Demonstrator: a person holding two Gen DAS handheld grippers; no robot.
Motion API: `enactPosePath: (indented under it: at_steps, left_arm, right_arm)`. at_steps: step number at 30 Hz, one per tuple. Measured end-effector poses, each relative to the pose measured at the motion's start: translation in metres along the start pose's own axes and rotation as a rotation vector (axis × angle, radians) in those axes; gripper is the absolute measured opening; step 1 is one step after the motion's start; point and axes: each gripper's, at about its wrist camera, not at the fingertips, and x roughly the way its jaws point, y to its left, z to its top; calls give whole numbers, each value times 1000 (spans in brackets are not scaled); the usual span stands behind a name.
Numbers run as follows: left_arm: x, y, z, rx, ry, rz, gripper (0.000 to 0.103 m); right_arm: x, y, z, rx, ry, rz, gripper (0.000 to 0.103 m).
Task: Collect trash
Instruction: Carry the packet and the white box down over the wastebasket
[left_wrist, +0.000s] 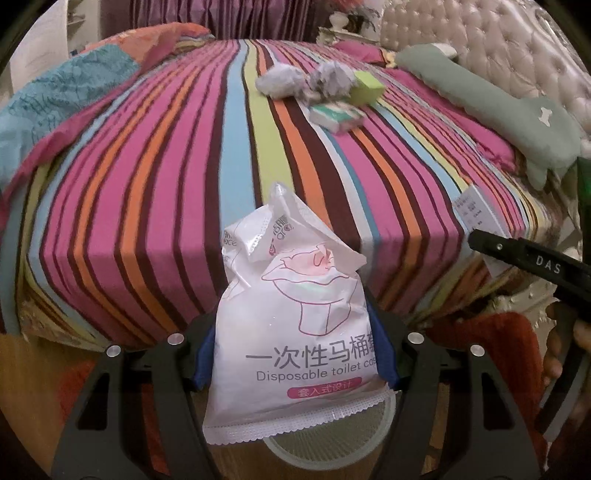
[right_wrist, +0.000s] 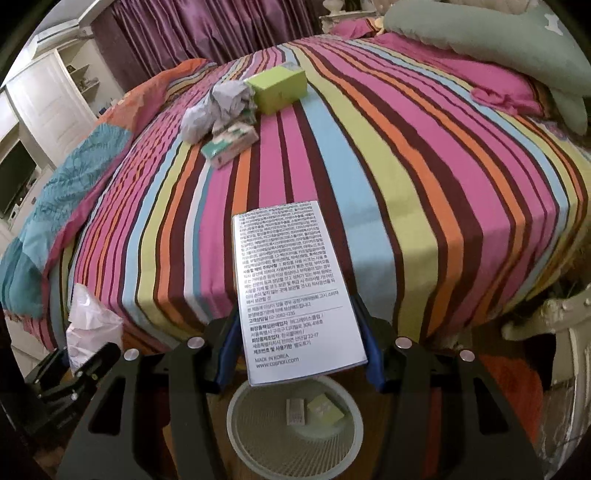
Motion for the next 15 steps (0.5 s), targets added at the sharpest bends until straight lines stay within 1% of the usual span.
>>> enactPosePath:
  at_steps: [6,11,15]
  left_arm:
    - [12,-15,-26,14,74,-39,66]
    - [19,-23,-43,38,115,-41,66]
    - [24,-21,-52,31,148,-45,66]
  right_arm:
    - [-1,5,-30,-1,36,-10,52]
    - [3,8,-52,-4,81,-21,52]
    - [5,9,-65,6,127,-14,52]
